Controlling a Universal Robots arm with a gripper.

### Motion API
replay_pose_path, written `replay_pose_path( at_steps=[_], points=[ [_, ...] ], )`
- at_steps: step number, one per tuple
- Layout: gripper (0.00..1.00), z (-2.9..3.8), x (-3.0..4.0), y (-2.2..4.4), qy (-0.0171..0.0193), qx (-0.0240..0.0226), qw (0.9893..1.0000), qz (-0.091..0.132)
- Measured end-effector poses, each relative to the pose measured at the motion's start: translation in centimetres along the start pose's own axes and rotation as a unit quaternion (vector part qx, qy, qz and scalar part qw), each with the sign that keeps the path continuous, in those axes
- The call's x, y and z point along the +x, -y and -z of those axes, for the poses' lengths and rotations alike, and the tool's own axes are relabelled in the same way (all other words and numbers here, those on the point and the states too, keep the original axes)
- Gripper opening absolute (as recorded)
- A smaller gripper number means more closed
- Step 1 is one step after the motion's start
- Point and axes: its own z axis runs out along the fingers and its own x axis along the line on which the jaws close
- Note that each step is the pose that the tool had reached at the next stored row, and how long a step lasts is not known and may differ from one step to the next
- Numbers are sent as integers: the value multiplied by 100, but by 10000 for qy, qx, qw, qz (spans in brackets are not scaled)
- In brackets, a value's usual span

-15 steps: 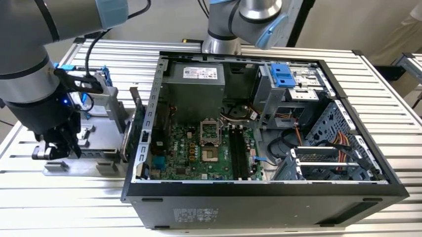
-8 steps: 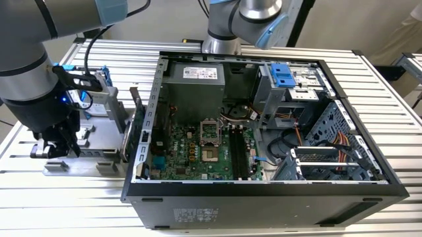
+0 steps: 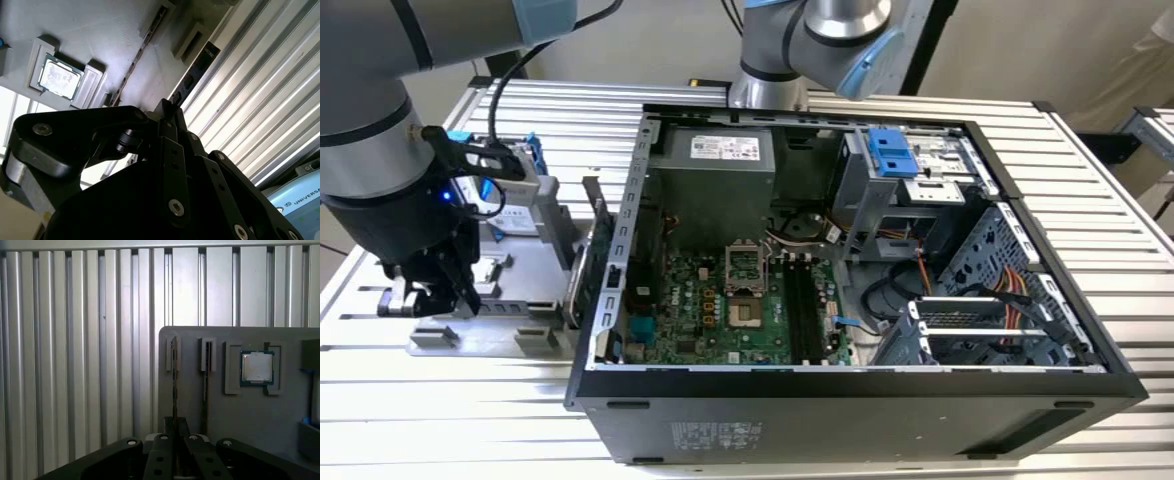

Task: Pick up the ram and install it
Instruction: 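Pick up the ram and move it above insertion slot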

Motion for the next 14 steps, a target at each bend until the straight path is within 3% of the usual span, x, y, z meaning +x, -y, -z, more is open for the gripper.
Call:
replay_pose_path(
  at_steps=[14],
  points=[
    [0,106,3,-4,0,0,10000,-1]
  ],
)
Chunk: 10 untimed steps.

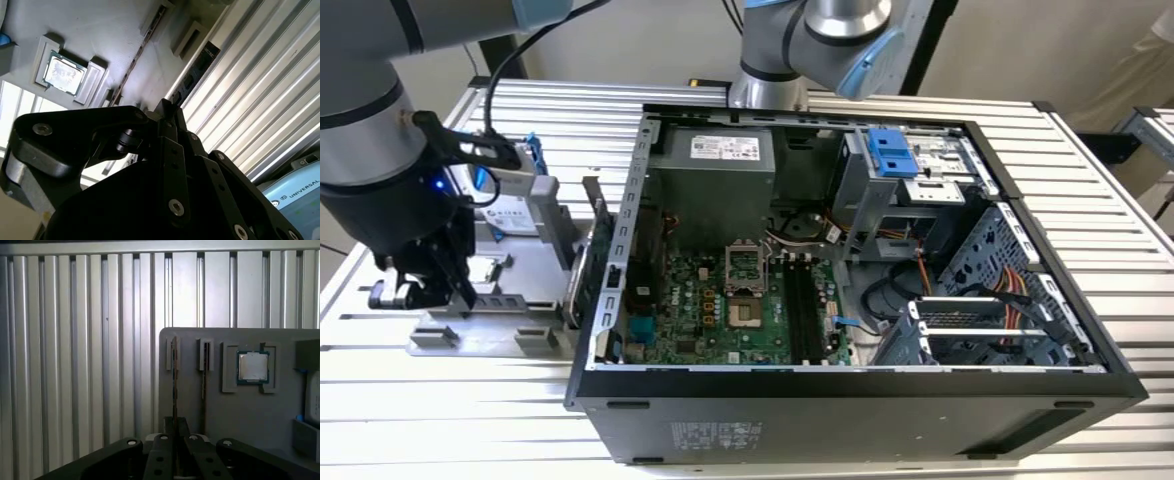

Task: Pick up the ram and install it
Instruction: 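Pick up the ram and move it above insertion slot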

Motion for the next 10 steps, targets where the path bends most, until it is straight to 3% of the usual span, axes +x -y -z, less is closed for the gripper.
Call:
replay_pose_path(
  at_steps=[10],
  points=[
    [0,74,3,-2,0,0,10000,0]
  ],
)
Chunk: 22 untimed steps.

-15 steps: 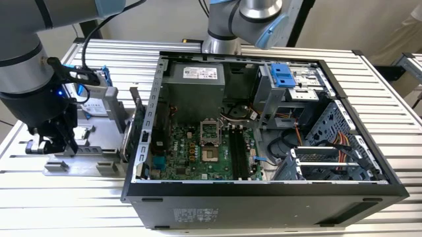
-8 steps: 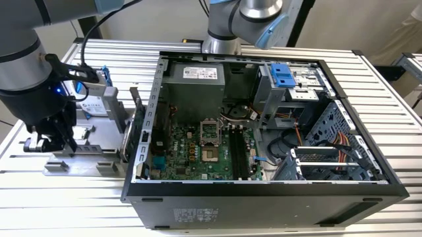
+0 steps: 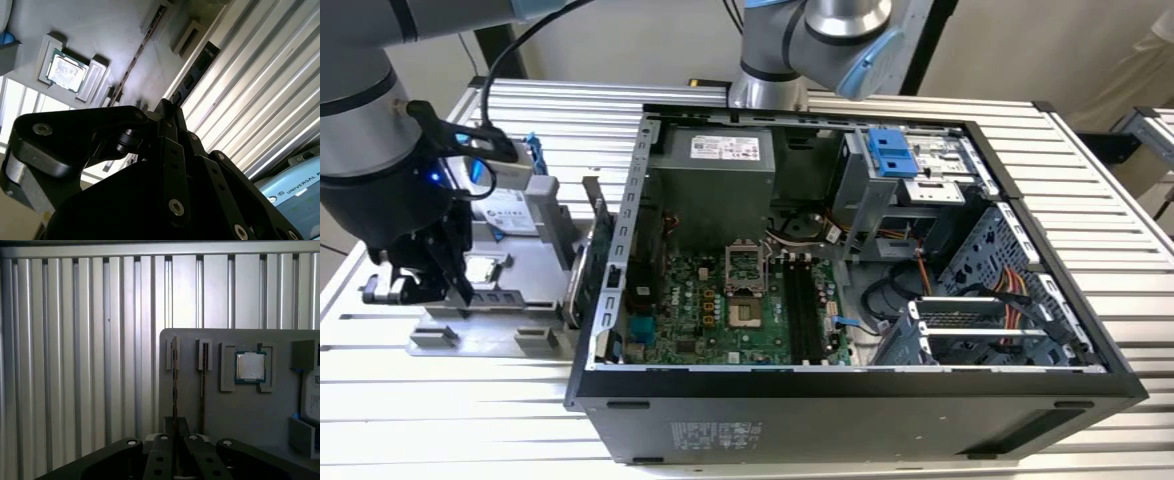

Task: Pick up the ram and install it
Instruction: 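Pick up the ram and move it above insertion slot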

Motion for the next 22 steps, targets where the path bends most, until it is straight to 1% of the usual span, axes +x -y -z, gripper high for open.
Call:
replay_pose_path(
  at_steps=[22],
  points=[
    [0,157,6,-5,-1,-1,10000,0]
  ],
)
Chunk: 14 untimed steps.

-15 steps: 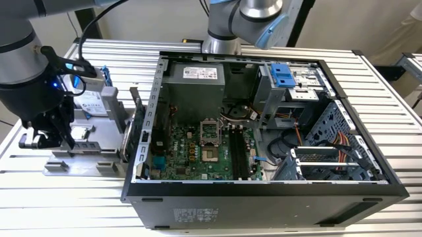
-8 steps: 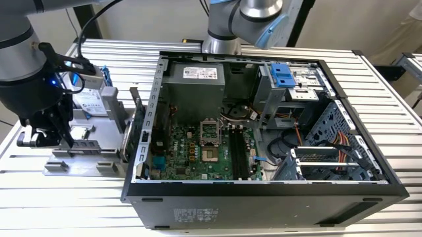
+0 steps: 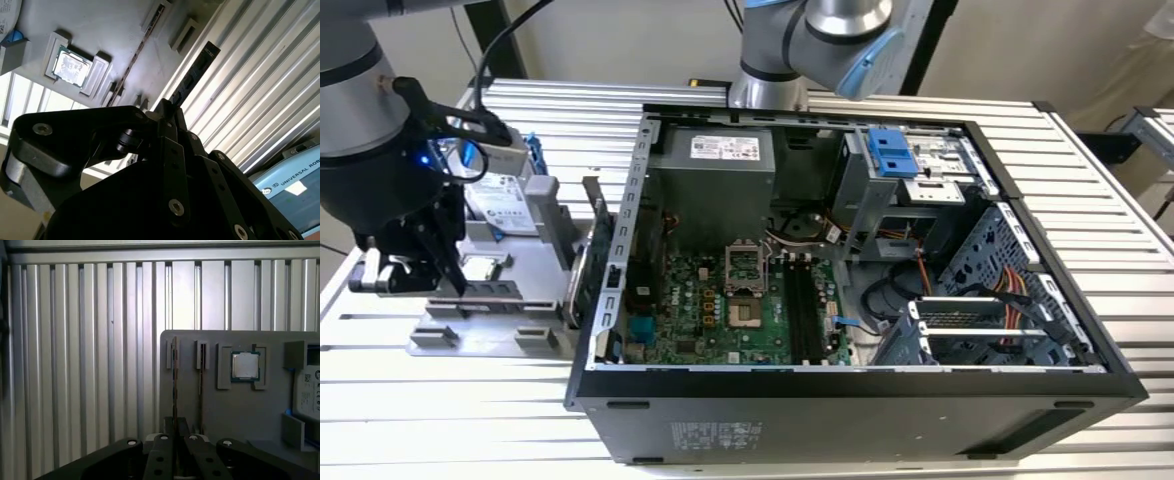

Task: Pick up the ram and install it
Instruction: 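Pick up the ram and move it above insertion slot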

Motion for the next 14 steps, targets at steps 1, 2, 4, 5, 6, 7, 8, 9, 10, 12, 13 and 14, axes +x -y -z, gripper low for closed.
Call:
replay_pose_path(
  at_steps=[1,2,4,5,6,7,8,9,10,12,13,14],
  points=[
    [0,5,0,0,1,1,10000,0],
    [0,14,0,-1,0,0,10000,0],
    [0,28,1,-1,0,0,10000,0],
    [0,34,1,-1,1,1,10000,0],
    [0,42,1,-2,0,0,10000,0],
    [0,47,2,-2,1,1,10000,0],
    [0,54,2,-2,1,1,10000,0],
    [0,63,2,-2,1,0,10000,0],
    [0,68,2,-3,1,1,10000,0],
    [0,84,3,-3,0,0,10000,0],
    [0,91,3,-4,0,0,10000,0],
    [0,98,3,-4,1,1,10000,0]
  ],
)
